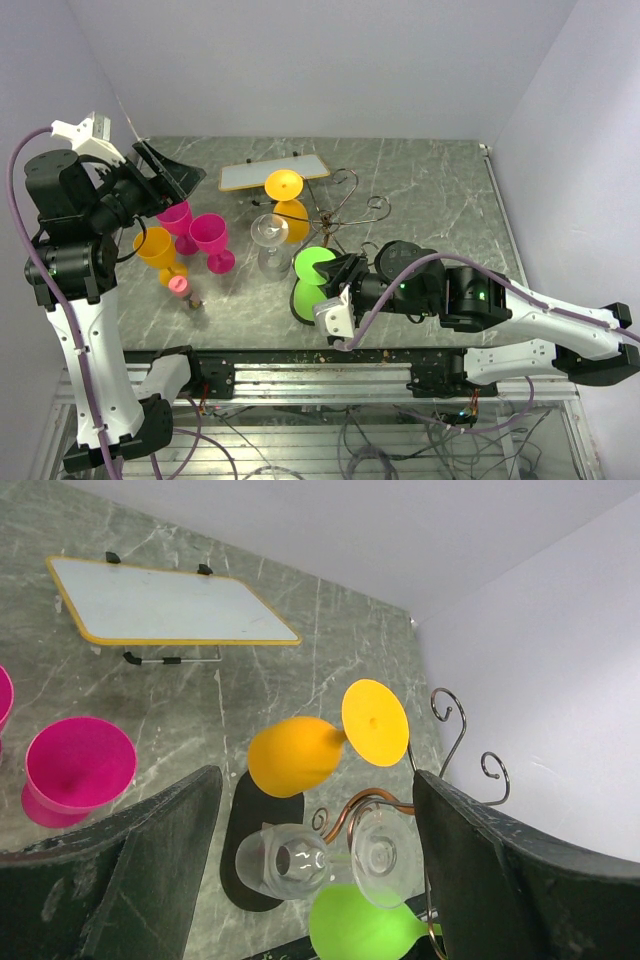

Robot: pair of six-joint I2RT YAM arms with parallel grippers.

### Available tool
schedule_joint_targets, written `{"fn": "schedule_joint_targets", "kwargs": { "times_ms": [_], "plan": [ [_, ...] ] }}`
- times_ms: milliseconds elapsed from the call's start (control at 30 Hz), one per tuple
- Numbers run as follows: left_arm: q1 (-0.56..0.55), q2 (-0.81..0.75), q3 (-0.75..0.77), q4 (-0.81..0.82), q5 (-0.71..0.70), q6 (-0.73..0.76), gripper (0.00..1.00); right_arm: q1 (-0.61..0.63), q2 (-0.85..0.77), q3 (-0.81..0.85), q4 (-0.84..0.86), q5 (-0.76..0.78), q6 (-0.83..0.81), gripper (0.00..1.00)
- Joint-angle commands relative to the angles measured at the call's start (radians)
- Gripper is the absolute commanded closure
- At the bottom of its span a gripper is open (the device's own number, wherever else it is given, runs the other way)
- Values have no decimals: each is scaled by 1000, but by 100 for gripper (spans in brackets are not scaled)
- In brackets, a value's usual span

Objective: Take the wine glass off the wine glass rack

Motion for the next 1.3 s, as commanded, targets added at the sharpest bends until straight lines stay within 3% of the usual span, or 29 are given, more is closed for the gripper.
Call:
{"fn": "schedule_joint_targets", "kwargs": {
  "times_ms": [0, 233, 367, 967, 1267],
  "plan": [
    [7, -10, 22, 9, 35, 1, 13, 2, -1, 41, -21, -13, 10, 69],
    [7, -13, 36, -10, 32, 7, 13, 2, 6, 60, -26, -31, 11, 85],
    [8, -17, 41, 3, 37, -2, 13, 1, 8, 84, -39, -49, 19, 100],
    [8, -63, -35, 76, 62, -40, 9, 2, 47, 83, 116, -87, -30, 100],
    [7, -91, -59, 108, 114, -74, 6, 1, 66, 76, 174, 98, -28, 100]
  ]
}}
